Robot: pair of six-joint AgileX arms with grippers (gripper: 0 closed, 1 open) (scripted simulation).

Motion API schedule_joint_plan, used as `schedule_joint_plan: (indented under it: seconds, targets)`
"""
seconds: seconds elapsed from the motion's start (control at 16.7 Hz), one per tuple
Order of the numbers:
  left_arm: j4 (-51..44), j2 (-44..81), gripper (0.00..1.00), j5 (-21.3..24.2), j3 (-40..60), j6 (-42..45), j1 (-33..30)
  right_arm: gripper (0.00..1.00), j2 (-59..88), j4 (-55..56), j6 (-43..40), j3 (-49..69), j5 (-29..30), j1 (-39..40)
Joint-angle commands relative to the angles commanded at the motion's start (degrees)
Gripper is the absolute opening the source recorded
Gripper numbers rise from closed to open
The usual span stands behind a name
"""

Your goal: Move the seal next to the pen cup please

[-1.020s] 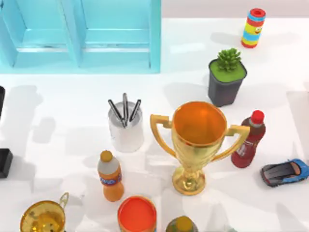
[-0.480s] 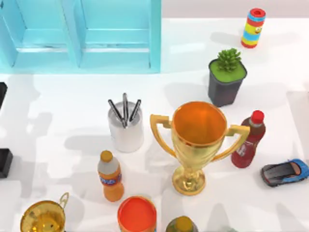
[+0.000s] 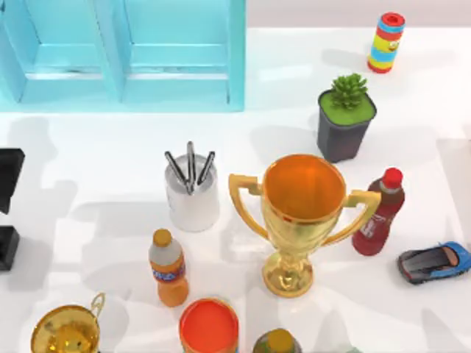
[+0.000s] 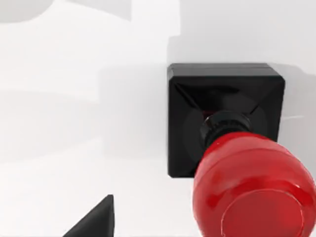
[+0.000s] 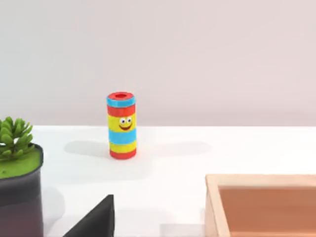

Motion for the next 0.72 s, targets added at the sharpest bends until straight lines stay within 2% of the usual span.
schedule_joint_plan:
  seconds: [0.3,0.6,0.72]
  targets:
    - [11.96,3.06,1.00,0.01,-8.76,0.26,0.21,1.00,0.00,0.00,0.00,0.00,0.00,0.00]
    - [12.81,3.42,1.00,0.01,-9.51,0.30,0.23,1.00,0.00,0.00,0.00,0.00,0.00,0.00]
    - [12.81,3.42,0.85,0.01,-9.51,0.30,0.23,1.00,0.00,0.00,0.00,0.00,0.00,0.00]
